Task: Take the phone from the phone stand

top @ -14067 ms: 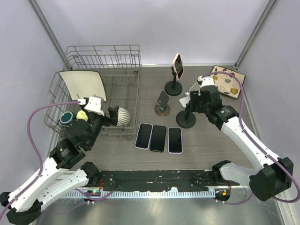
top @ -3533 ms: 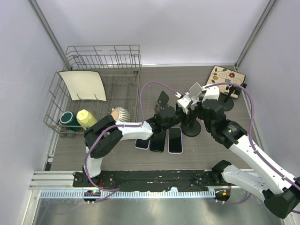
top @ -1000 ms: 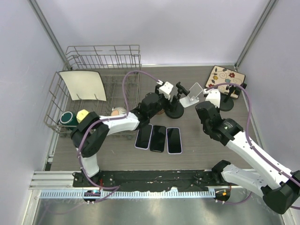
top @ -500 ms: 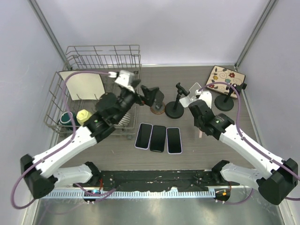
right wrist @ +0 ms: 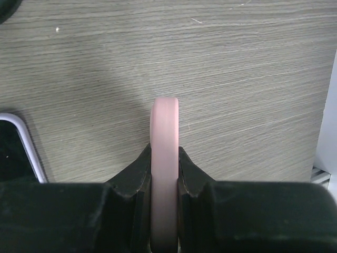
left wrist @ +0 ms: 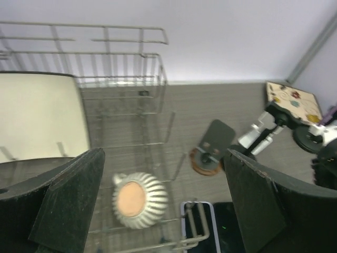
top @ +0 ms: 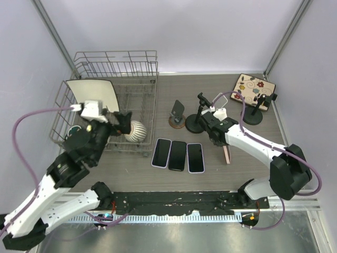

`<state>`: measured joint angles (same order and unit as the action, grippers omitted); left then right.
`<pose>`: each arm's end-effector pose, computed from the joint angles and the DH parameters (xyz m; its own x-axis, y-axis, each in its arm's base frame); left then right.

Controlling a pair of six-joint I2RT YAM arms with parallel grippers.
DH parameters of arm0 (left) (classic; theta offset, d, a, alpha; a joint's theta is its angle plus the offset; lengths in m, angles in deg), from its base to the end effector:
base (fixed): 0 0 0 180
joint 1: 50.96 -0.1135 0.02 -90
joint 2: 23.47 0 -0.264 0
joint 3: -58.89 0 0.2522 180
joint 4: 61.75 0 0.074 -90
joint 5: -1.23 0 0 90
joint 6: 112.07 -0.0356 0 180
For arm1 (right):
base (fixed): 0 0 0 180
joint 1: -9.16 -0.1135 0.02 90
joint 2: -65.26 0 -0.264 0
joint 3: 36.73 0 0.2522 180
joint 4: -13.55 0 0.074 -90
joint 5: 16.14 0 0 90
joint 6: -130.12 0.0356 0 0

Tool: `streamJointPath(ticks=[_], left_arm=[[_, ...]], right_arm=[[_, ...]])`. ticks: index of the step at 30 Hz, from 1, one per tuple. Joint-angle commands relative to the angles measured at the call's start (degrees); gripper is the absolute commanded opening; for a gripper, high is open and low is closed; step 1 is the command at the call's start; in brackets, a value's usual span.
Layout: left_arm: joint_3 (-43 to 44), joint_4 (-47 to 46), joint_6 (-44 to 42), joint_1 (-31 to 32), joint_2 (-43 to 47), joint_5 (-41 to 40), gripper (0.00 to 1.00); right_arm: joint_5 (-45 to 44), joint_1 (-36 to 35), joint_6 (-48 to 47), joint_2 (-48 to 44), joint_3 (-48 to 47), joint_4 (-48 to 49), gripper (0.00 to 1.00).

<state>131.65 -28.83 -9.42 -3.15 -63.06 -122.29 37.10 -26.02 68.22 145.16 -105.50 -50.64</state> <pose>0.1028 -0.0841 0.4202 -0.0512 -0.2154 -0.9752 0.2415 0.9448 -0.2213 0.2143 0.1250 0.2256 -0.8565 -0.1421 -0.4962 0.0746 0.9172 -0.3913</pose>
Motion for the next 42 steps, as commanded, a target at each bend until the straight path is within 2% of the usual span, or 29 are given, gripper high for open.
streamJointPath(ticks=[1, 5, 8, 11, 18, 24, 31, 35, 42], left_arm=[[-6.3, 3.5, -6.6, -0.3, 7.9, -8.8, 1.00], [-12.4, -0.3, -9.6, -0.4, 14.3, -14.4, 1.00], [-15.5, -4.1, -11.7, -0.4, 18.1, -17.1, 1.00], [-16.7, -6.1, -12.4, -0.3, 20.4, -17.2, 1.00], [-18.4, -7.1, -14.2, -0.3, 22.4, -17.6, 1.00], [-18.9, -7.2, -14.9, -0.3, 21.5, -17.1, 0.99], [-19.0, -6.8, -15.2, -0.5, 19.1, -16.1, 0.99], [-19.1, -6.7, -15.2, -1.1, 18.0, -15.3, 0.99], [-19.2, -6.7, -15.3, -2.1, 16.4, -13.5, 0.99]], right_arm=[[-3.7, -0.2, 3.0, 2.2, -1.7, -0.8, 0.01], [-2.0, -0.2, 5.0, 6.7, -1.0, 0.2, 0.01], [-1.2, -0.2, 6.4, 10.2, -1.9, 0.5, 0.06], [0.7, -0.2, 6.6, 12.2, -2.3, 1.7, 0.14], [6.0, -0.6, 6.7, 11.6, -0.8, 6.5, 0.39], [10.2, -0.7, 7.0, 9.8, 1.4, 11.8, 0.52], [12.6, -0.7, 6.4, 9.9, 1.6, 13.4, 0.57], [14.4, -0.7, 5.9, 9.0, 1.7, 13.6, 0.64], [17.3, -0.7, 5.3, 5.9, 2.1, 13.7, 0.68]])
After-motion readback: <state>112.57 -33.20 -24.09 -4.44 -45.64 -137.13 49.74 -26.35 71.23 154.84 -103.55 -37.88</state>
